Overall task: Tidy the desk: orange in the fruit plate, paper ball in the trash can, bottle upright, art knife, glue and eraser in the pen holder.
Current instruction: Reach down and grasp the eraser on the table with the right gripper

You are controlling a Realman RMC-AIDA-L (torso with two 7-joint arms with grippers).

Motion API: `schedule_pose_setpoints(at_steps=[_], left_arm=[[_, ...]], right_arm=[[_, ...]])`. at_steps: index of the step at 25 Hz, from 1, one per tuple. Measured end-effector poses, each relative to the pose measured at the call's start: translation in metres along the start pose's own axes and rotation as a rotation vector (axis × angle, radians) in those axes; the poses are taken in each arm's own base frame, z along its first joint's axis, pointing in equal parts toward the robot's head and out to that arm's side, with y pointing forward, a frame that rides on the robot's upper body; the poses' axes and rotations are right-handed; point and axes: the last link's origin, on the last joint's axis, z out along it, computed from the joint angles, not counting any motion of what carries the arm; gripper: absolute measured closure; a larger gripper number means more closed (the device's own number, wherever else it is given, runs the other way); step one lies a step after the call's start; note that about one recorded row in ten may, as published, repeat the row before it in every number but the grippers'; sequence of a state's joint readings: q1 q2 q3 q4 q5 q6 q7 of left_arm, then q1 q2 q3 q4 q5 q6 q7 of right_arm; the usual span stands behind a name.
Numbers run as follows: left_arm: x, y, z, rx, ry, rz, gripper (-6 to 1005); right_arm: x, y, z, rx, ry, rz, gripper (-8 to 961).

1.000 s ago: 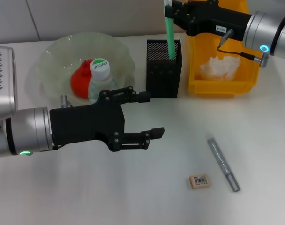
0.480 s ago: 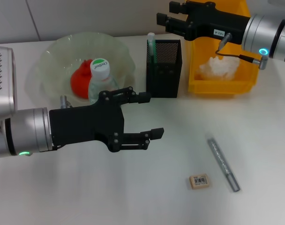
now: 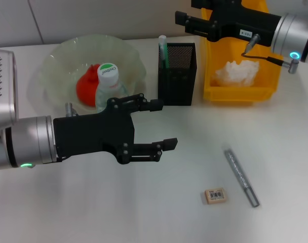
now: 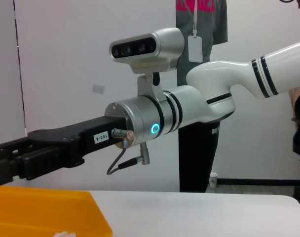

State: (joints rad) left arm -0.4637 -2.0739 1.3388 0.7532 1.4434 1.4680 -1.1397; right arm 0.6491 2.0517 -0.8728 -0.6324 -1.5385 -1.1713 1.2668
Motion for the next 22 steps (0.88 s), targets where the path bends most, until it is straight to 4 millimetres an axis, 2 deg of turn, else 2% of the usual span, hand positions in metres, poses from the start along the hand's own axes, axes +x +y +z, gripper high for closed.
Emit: schedule_pose_setpoints(at_steps=[15,22], left_arm=[[0.001,-0.002,-0.004,0.031,0.021,-0.012,182],[-0.002,-0.002,-0.016,0.056,0.028,-0.023,182]], right_arm=[[0.019,0.024,-0.033,-0.073,-0.042,-0.058,311],[0.040,0.038,-0.048,-0.104,-0.016,-0.050,311]])
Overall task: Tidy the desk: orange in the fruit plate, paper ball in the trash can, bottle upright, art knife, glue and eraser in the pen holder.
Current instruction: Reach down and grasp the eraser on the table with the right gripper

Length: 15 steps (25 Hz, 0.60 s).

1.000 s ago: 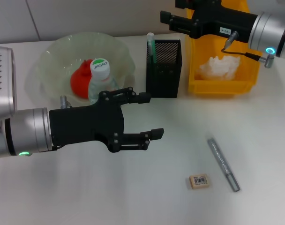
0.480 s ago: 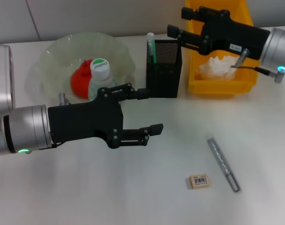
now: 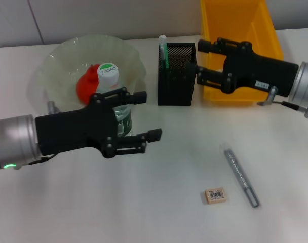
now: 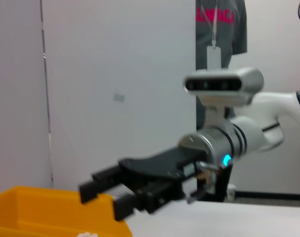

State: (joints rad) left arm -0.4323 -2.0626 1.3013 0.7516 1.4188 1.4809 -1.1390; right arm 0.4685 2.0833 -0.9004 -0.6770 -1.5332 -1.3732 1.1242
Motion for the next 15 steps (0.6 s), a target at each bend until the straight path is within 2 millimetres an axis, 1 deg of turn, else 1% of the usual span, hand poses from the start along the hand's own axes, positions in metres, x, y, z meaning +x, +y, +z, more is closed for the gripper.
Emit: schedule_pose_setpoints(at_steps=[2,3,9,14,15], left_arm=[[0.001,0.000,-0.004,0.004,0.009,-0.003,182],[0.003,0.000,-0.013,0.001,0.035,-0.011,182],[0.005,0.004,-0.022,-0.020,0.089,-0.005,182],[0.002,0.006,-0.021,-0.015,0.092,-0.002,182],[-0.004,0.007,-0.019,-0.008,0.083,-0.016,182]], right_arm=[[0.002,0.001,-0.001,-0.002,0.005,0.002,311],[0.006,0.004,-0.003,-0.005,0.014,0.008,311],[0.013,0.013,-0.006,-0.031,0.030,0.011,311],[0.014,0.016,-0.006,-0.045,0.035,0.014,312],[0.014,0.015,-0.007,-0.046,0.041,0.023,312]])
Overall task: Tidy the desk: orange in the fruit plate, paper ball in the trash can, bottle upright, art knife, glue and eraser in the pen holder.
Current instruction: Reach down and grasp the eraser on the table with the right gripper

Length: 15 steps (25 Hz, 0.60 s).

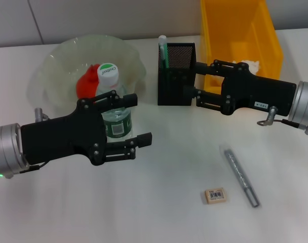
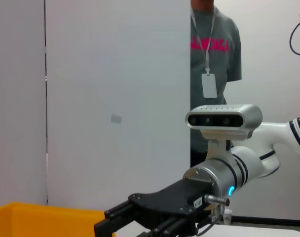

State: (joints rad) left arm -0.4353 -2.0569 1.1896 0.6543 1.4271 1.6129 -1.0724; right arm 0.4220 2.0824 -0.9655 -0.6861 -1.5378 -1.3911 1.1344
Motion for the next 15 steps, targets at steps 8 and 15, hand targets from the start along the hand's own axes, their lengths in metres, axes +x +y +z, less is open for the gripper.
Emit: schedule_pose_setpoints(at_steps=[8,15], left_arm=[[-0.005,0.002,-0.001,0.010,0.000,-0.015,183],[-0.005,0.002,-0.002,0.015,0.001,-0.018,183]], right_arm=[[0.005,-0.008,0.004,0.000,0.155,0.028,312],[-0.005,-0.016,0.008,-0.004,0.323,0.068,312]])
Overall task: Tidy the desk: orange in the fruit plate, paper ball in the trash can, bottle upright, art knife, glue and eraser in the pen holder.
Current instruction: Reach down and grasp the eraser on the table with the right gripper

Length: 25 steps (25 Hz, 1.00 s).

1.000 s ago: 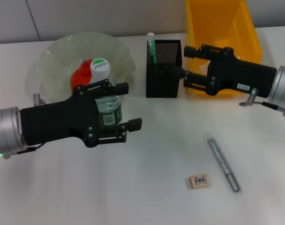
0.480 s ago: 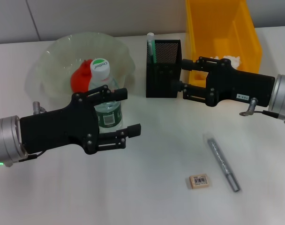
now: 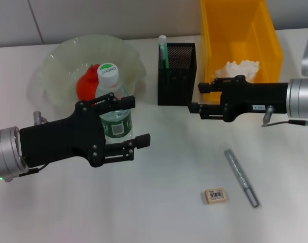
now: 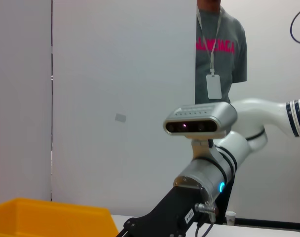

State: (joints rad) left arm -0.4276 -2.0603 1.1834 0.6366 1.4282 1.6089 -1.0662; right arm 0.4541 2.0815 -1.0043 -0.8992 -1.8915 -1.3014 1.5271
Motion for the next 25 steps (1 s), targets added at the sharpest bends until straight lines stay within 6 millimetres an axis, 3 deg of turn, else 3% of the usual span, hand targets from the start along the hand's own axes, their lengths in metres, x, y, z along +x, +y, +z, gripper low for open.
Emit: schedule_pose_setpoints(at_steps=[10,21,25], left_arm=[[0.000,0.000,-0.001,0.002,0.000,-0.006,183],[-0.001,0.002,0.000,-0.006,-0.002,-0.009,183],[-0.001,0.002,0.000,-0.007,-0.002,-0.010,183]], right_arm=[[-0.040,0.016,-0.015,0.051,0.289,-0.012,312],[-0.052,0.022,-0.031,0.028,0.379,0.077,312],[-0.050,0.025,-0.028,0.021,0.529,0.115,311]])
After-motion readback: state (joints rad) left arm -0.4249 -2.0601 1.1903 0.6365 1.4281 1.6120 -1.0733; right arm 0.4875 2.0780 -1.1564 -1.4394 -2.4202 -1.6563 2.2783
